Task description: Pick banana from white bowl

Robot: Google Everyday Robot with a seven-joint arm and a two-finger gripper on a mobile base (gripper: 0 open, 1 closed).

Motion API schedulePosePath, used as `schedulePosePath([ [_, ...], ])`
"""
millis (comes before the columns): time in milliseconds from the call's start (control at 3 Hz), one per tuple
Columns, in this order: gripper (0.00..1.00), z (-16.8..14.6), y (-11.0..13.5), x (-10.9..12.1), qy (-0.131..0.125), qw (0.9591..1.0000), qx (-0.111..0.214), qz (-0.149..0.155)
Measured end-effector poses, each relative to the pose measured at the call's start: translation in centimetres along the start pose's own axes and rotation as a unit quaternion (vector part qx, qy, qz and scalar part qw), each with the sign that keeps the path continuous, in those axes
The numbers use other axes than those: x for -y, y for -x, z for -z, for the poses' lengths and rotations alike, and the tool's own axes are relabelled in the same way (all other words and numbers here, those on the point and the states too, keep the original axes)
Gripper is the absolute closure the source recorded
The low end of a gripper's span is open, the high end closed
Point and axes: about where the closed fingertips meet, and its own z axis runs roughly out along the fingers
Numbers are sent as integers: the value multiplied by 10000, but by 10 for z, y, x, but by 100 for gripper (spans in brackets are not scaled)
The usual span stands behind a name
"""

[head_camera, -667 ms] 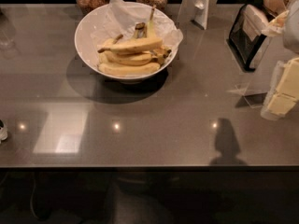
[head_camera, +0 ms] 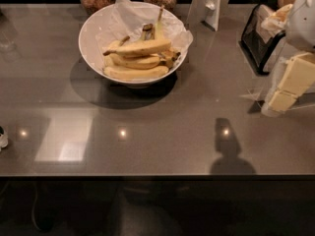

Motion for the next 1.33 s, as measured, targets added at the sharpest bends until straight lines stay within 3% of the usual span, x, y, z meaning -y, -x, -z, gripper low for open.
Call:
schedulePosePath([
  [333,0,-15,28,15,49,9976,460,512],
  [1000,0,-52,88,54,266,9805,920,1714],
  [1333,0,-79,116,76,407,9731,976,2046],
])
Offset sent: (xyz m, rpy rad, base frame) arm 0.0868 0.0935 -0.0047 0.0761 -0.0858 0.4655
